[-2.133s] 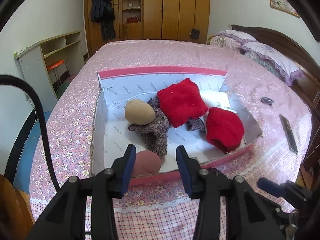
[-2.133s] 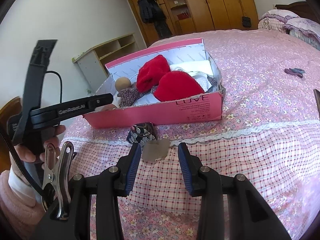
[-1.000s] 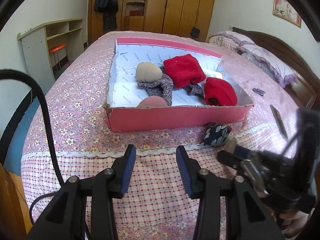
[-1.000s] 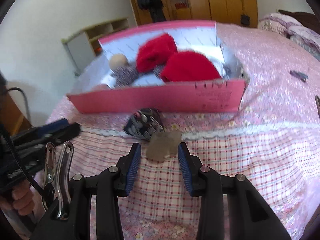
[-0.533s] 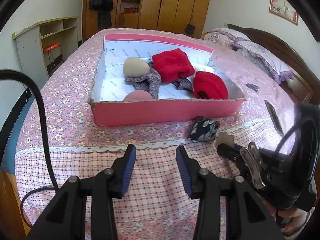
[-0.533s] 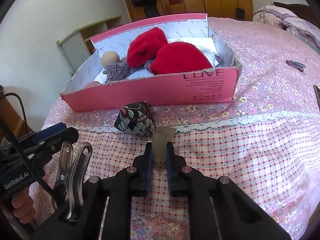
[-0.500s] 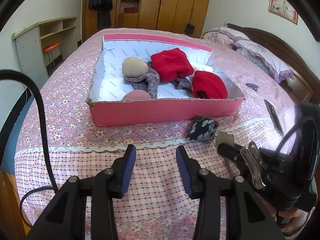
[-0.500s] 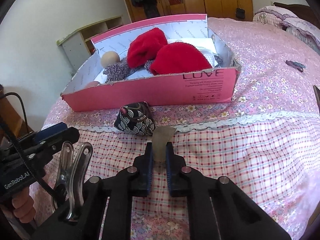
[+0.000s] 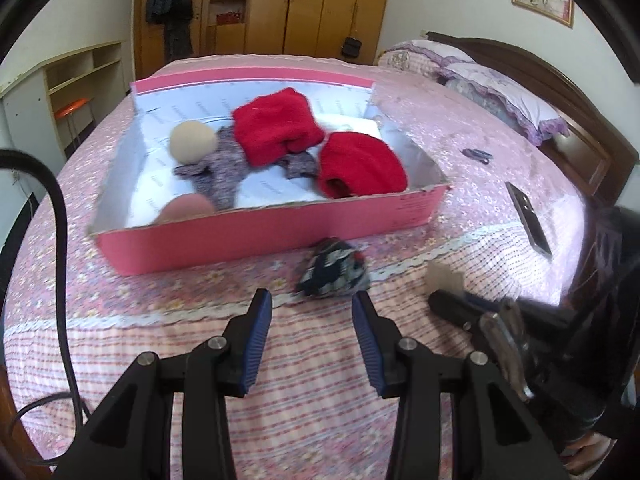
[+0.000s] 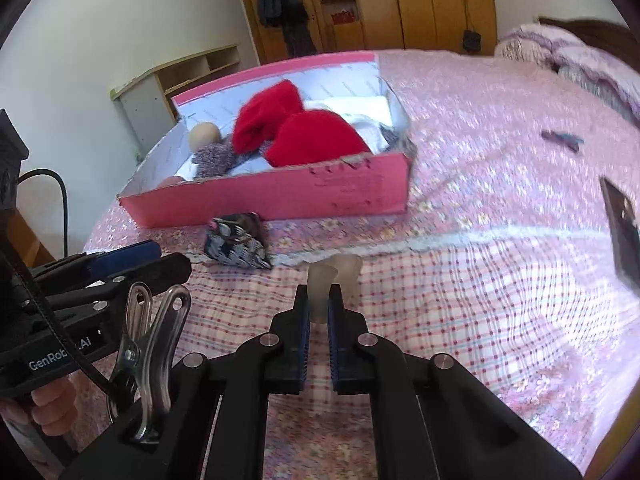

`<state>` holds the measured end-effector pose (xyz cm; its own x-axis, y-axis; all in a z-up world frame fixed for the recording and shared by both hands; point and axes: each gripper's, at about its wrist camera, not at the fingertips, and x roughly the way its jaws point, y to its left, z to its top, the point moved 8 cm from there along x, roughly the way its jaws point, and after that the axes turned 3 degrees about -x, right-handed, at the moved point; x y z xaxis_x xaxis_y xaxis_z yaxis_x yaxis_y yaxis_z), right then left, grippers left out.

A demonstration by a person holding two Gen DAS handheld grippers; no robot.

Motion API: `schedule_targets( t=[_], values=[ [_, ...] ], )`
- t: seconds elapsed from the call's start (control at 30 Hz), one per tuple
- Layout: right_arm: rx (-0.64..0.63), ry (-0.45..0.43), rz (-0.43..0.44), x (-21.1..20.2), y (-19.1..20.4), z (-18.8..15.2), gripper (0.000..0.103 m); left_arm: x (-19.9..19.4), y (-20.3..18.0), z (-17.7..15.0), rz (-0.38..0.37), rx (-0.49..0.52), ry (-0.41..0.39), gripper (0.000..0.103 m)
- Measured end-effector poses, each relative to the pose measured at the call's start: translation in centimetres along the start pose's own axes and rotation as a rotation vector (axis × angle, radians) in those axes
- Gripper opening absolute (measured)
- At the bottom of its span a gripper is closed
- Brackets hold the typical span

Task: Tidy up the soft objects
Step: 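Grasp the black patterned pouch with the left gripper and lift it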

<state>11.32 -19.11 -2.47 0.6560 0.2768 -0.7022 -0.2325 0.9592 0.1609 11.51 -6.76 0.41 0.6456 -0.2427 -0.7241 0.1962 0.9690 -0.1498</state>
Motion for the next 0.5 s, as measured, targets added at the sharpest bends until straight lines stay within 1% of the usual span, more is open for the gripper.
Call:
schedule_targets(
  t=[0.1, 0.2, 0.4, 0.5],
  values=[
    [0.033, 0.012, 0.03, 0.5, -0.8, -0.5, 0.009, 0.8, -1.2, 0.5, -0.015, 0.014, 0.003, 0.044],
    [0.065, 0.037, 0.073, 1.3, -1.2, -1.1, 0.009, 1.4, -1.7, 0.8, -0.012, 0.021, -0.005, 0.044],
    [0.129, 0.028, 0.143, 1.6, -2.0, -1.4, 0.009, 3.1, -1.7, 0.9, 0.008, 0.007, 0.0, 0.044],
    [0.136, 0.024, 0.15, 1.5, -2.1, -1.5, 0.009, 3.8, -1.5, 1.0, 0.017, -0.003, 0.004, 0.044]
  ],
)
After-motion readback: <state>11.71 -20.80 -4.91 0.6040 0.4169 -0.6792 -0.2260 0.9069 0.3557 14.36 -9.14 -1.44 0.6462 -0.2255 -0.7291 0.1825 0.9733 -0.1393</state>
